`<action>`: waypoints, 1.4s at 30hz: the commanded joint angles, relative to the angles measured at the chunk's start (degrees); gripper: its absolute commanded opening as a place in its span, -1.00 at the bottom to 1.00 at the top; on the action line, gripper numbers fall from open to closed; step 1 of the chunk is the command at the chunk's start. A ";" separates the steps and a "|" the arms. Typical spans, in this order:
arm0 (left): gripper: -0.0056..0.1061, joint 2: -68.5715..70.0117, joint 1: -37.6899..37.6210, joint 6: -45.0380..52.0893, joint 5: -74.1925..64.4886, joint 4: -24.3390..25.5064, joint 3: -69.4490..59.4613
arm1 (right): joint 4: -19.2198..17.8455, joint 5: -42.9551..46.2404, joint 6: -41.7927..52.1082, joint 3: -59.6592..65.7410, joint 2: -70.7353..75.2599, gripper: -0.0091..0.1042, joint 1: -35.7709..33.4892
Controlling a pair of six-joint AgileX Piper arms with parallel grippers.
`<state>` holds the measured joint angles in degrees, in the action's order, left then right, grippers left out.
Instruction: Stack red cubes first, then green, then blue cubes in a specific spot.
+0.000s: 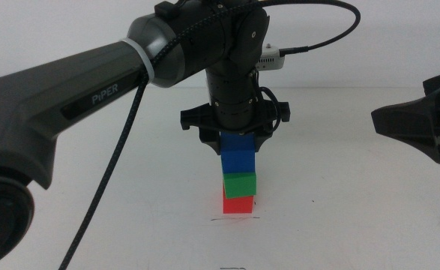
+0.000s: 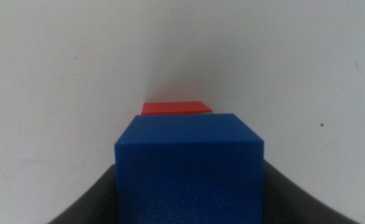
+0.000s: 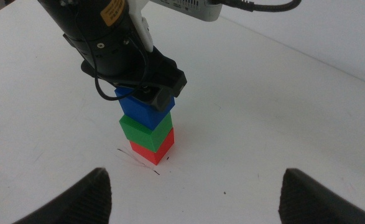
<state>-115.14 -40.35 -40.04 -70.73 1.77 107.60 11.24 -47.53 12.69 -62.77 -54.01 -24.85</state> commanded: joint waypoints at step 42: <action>0.78 26.12 2.09 23.97 -4.53 1.13 -0.28 | 0.14 3.53 0.48 -1.48 0.76 0.48 0.37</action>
<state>-94.40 -39.24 -19.14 -71.33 2.02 106.77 11.24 -47.53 12.69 -62.77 -54.01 -24.85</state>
